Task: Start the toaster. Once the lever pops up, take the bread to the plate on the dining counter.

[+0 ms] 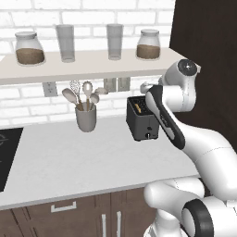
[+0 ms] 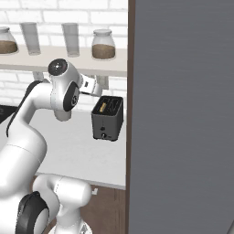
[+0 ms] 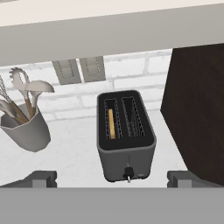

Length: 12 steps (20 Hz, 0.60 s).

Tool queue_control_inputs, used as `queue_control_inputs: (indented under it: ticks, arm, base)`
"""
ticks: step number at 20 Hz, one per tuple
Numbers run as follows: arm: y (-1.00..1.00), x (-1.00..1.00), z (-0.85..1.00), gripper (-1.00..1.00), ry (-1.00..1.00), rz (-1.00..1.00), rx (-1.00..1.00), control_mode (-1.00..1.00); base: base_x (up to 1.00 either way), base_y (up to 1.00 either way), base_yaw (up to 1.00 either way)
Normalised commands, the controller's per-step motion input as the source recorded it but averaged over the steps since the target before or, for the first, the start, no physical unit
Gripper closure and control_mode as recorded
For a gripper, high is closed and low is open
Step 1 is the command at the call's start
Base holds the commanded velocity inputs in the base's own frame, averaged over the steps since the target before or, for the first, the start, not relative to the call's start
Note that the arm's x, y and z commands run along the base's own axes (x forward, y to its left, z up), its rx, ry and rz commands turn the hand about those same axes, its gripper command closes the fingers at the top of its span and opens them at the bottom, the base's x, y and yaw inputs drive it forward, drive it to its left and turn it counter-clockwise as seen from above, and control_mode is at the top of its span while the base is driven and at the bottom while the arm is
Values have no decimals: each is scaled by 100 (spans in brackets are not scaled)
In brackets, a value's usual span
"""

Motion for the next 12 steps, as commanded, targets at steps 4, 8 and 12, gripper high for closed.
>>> queue_control_inputs:
  ticks: [4,8,12]
  arm:
    - [0,0,0,-100,0,0,0,-100]
    - [0,0,0,-100,0,0,0,-100]
    - [0,0,0,-100,0,0,0,-100]
  base:
    - [0,0,0]
    - [0,0,0]
    - [0,0,0]
